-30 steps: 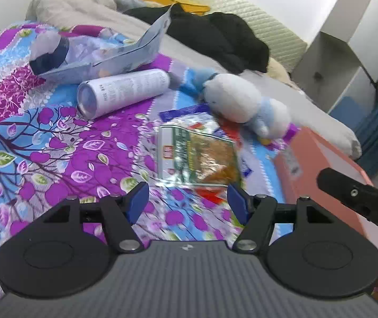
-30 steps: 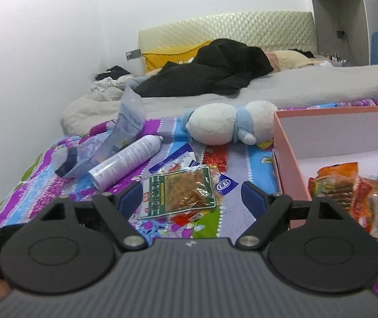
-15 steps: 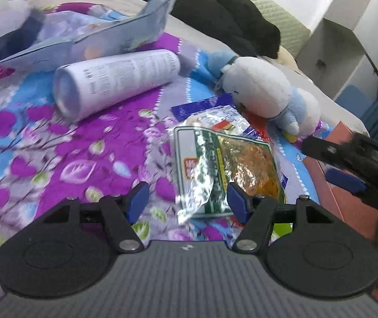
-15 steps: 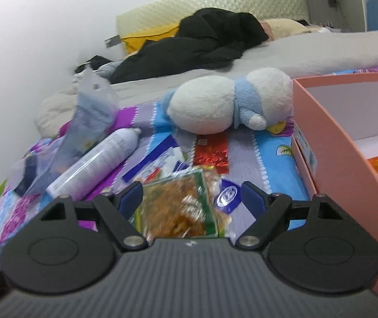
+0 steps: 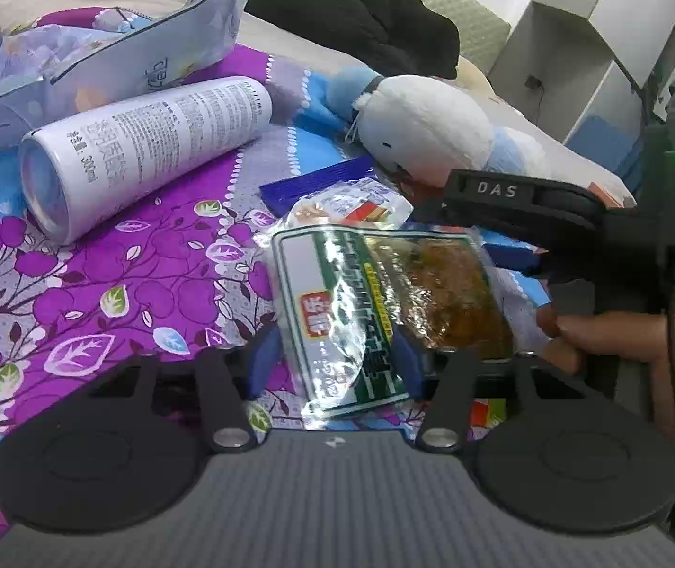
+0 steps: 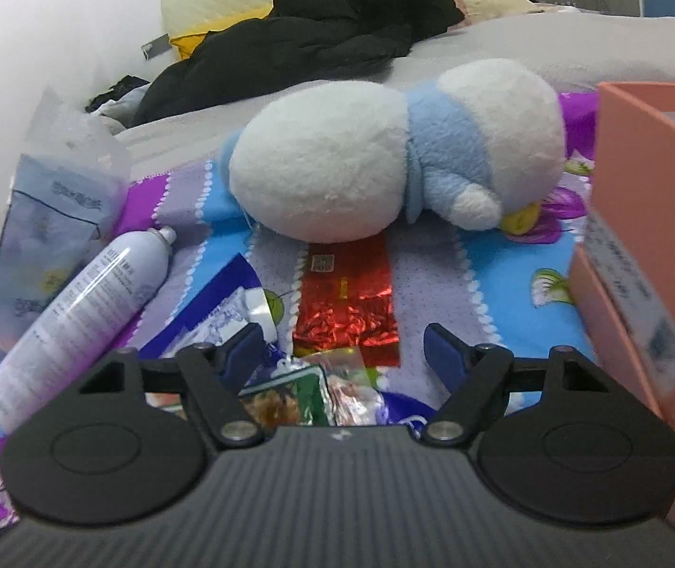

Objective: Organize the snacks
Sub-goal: 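Grasp the green-labelled pickled snack packet with the left tool, then grasp the red foil packet with the right tool while the left tool lifts the green packet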

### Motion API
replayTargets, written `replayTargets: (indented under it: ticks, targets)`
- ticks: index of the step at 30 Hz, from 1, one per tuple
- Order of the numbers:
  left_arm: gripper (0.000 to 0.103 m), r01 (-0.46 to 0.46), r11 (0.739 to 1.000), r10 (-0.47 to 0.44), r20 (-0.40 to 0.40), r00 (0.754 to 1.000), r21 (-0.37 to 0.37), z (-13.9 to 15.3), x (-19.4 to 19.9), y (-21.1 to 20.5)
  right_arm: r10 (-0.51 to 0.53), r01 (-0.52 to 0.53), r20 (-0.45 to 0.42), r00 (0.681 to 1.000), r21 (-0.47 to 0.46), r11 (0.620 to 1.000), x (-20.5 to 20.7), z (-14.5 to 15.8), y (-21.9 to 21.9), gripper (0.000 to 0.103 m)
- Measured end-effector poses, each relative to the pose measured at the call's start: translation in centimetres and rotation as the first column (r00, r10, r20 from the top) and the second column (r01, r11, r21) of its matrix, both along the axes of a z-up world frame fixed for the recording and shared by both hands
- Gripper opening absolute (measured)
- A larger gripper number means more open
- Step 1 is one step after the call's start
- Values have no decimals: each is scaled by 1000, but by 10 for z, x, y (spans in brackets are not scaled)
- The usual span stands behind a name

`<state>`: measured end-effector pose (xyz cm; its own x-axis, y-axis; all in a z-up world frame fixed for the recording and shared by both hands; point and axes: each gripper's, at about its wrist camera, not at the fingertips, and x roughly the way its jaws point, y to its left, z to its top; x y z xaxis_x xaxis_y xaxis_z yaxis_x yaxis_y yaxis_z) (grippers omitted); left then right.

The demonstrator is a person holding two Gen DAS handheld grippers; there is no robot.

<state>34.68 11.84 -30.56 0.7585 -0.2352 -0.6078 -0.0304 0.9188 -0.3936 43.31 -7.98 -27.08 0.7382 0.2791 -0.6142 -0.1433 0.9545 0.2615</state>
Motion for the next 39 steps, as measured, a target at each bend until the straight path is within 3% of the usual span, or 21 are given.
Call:
replayTargets:
  ticks: [3,5,7,8,12,22,39]
  targets:
    - [37,-6,1000,5,-6,1000,-16,-2,0,3,-3,4,-16,1000,16,1000,7,-3,0,77]
    - [22,-8,999,8,-14,1000,-35,-4,0,5,-15,16,-33,999,43,999,10,-4,-2,77]
    - [11,-10,998,8,-23,1000,-57,-5,-1,8,-10,12,-41,999,54,998,14,-4,-2,73]
    - [8,-7,998,5,-29,1000,-66,-5,-1,8,0,3,-46,999,67,998,15,-3,-1,65]
    - [6,-14,996,12,-32,999,-91,-5,-8,12,3,-1,-40,999,36,999,11,1,2,57]
    - [2,-5,992,2,-22,1000,-125,12,-43,11,-4,4,-6,1000,-14,1000,-25,19,-10,55]
    - [0,-59,987,54,-34,998,-153,49,-159,0,65,-65,-22,998,-16,998,-115,37,-38,55]
